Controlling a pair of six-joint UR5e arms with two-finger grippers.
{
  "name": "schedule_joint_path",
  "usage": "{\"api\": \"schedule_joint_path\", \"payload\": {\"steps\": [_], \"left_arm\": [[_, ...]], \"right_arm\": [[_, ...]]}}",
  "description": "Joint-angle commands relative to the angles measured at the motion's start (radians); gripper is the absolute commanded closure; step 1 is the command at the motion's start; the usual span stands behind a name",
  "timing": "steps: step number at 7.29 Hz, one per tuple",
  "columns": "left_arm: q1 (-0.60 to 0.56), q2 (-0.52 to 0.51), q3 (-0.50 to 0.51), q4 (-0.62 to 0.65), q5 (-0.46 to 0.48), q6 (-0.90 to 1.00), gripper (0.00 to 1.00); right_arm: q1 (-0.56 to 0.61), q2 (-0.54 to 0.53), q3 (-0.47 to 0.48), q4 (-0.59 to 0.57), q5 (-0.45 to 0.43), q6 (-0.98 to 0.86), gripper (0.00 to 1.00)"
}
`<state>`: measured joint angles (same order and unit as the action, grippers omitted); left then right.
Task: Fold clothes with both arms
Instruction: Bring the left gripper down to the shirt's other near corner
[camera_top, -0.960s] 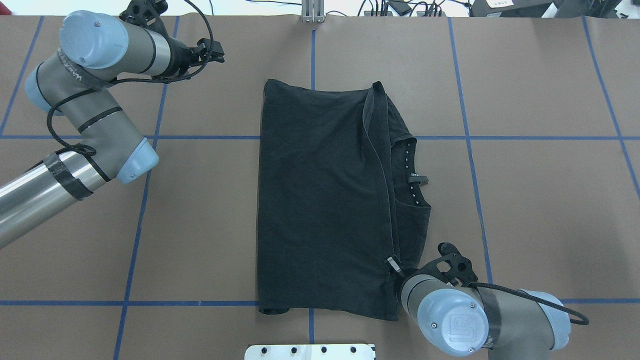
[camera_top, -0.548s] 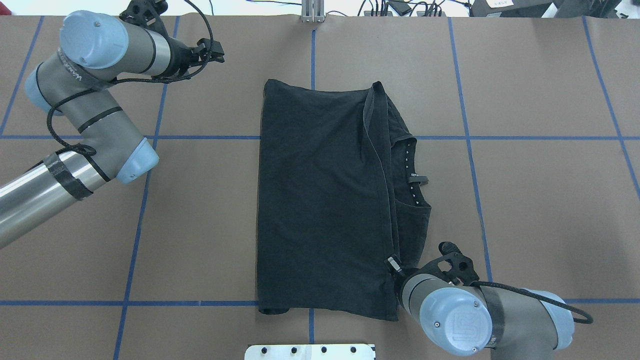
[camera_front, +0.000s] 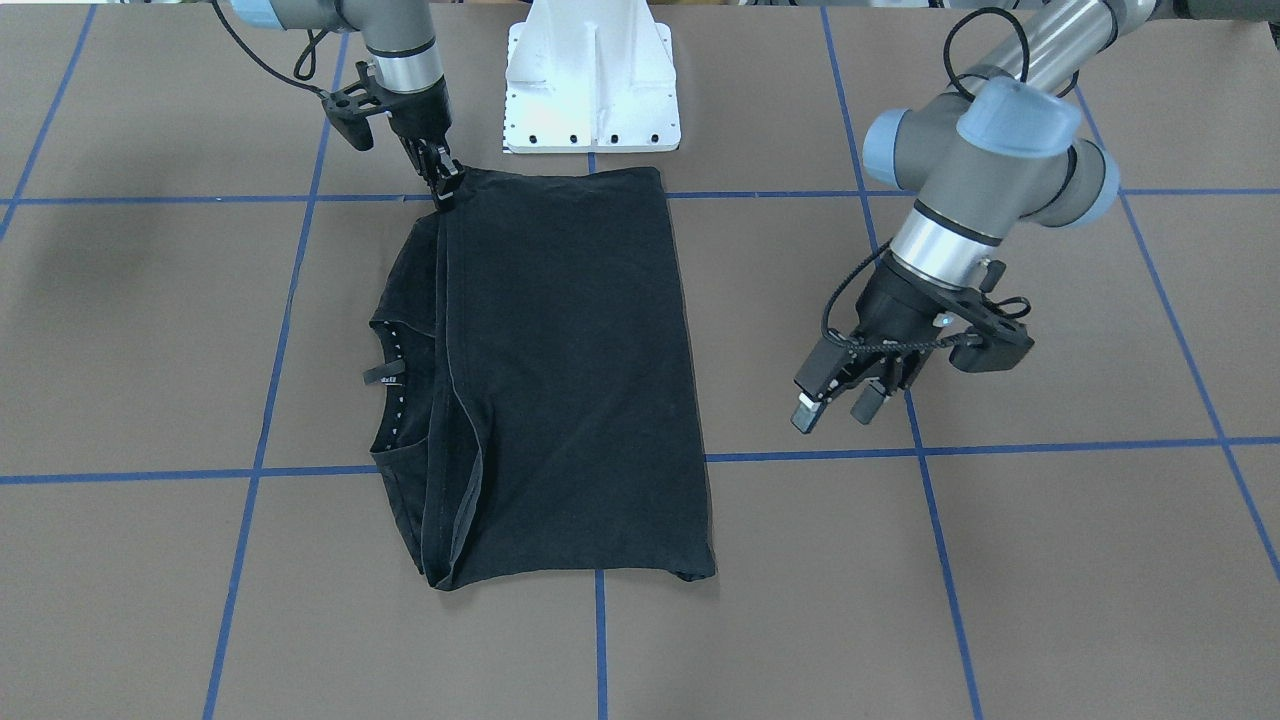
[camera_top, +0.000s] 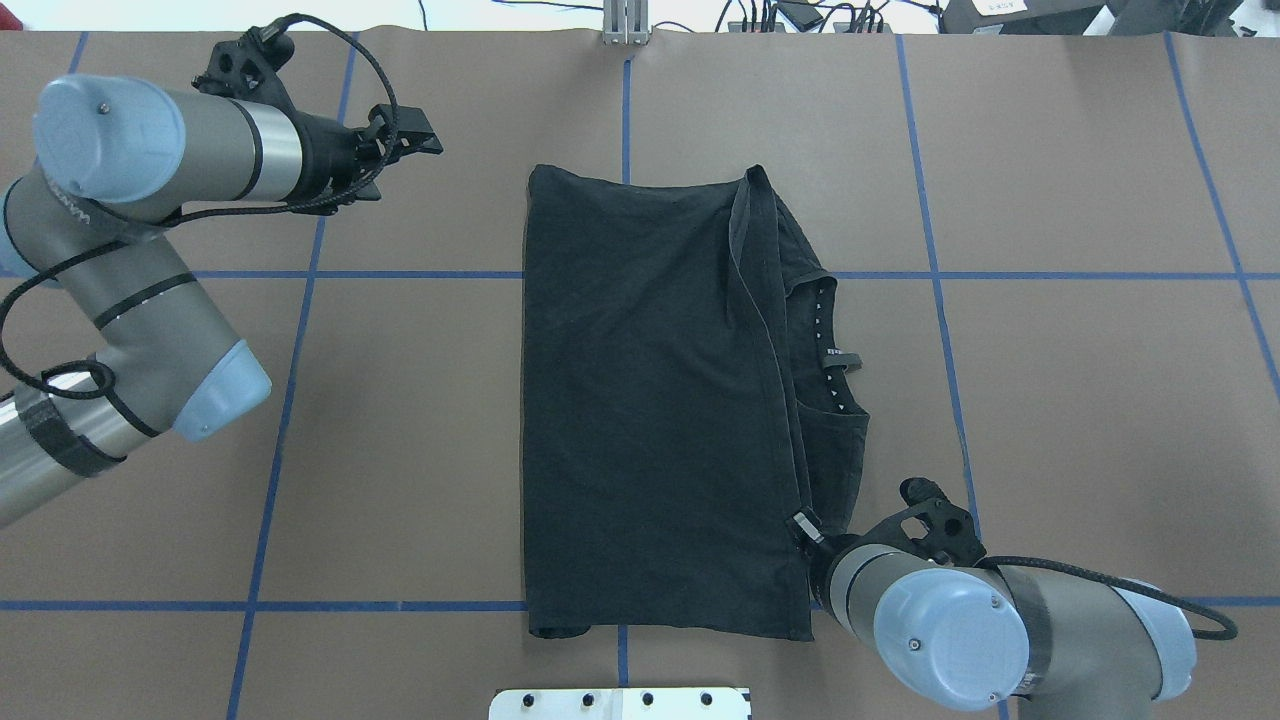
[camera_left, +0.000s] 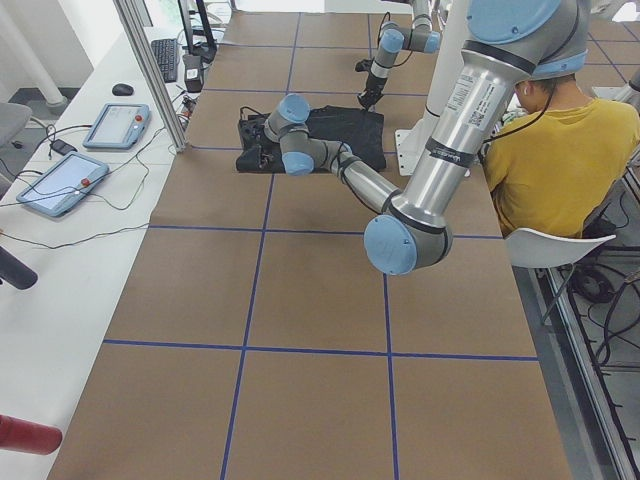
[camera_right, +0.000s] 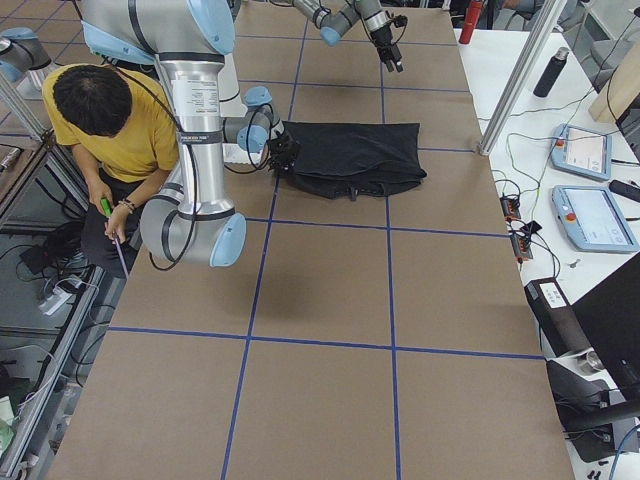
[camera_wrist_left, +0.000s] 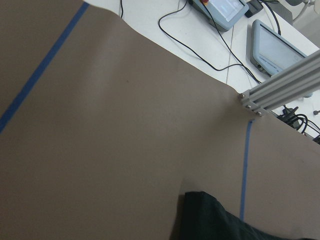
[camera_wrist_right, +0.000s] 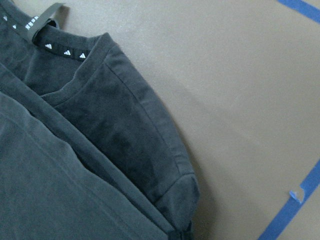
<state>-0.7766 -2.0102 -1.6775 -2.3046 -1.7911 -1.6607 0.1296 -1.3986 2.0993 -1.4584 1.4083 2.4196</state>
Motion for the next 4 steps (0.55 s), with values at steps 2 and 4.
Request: {"api": "schedule_joint_path", "payload": {"steps": [2, 4], "left_arm": [[0.283, 0.149, -0.238, -0.003, 0.145, -0.215, 0.0], [0.42, 0.175, -0.246, 0.004, 0.179, -0.318, 0.06]], "right_arm": [[-0.001, 0.001, 0.002, 0.001, 0.003, 0.0, 1.0], [-0.002, 0.001, 0.001, 0.001, 0.005, 0.0, 1.0]]}}
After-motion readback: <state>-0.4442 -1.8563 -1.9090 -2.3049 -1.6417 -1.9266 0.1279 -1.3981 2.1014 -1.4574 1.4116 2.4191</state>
